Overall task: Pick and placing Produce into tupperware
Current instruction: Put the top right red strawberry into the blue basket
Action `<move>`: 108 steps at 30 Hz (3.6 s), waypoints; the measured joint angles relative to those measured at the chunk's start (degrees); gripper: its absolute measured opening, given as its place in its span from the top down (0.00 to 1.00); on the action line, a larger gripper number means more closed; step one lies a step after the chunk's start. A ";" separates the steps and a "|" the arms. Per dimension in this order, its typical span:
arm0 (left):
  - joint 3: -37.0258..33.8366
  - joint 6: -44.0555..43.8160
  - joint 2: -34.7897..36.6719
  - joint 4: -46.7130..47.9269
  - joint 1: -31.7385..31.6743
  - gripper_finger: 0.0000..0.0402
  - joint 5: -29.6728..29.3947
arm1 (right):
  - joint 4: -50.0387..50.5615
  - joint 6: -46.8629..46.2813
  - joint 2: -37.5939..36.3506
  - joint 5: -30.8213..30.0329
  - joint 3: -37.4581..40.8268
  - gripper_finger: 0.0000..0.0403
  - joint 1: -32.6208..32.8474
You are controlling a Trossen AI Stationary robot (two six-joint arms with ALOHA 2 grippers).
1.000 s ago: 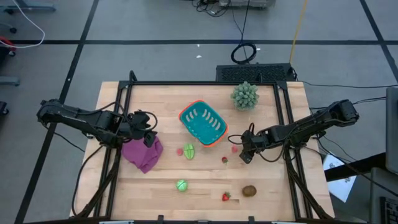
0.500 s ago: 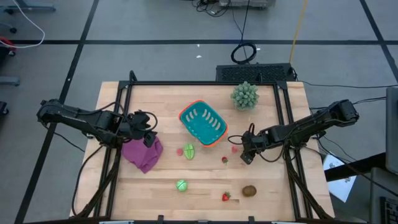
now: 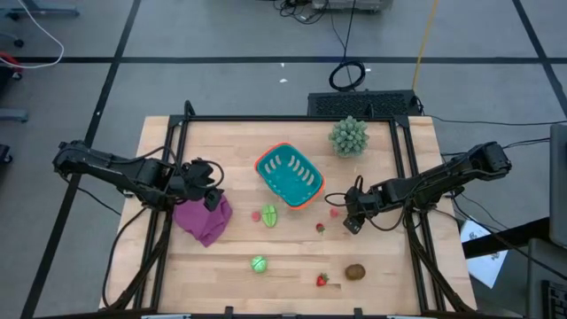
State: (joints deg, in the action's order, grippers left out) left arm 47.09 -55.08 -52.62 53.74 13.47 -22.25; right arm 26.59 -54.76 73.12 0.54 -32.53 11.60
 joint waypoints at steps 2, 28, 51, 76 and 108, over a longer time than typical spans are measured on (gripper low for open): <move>0.00 -0.14 0.00 0.00 0.07 0.37 -0.06 | -0.06 0.19 0.00 0.00 -0.02 0.63 0.00; -0.02 0.81 0.01 0.02 0.07 0.37 -1.83 | -1.70 13.69 -3.88 -0.42 -13.51 0.66 -5.38; -0.02 1.89 0.02 0.04 0.07 0.37 -3.33 | -1.14 47.95 24.86 5.27 -38.45 0.65 -22.14; -0.02 2.61 0.02 0.02 0.07 0.37 -4.32 | -2.03 48.38 27.88 8.74 -38.46 0.62 -23.38; -0.02 3.55 0.02 0.04 0.07 0.37 -4.34 | -1.53 49.88 27.87 11.27 -38.45 0.62 -22.75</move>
State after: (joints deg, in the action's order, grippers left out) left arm 47.07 -51.53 -52.60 53.77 13.54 -26.59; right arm 25.06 -4.89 100.99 11.81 -70.98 -11.16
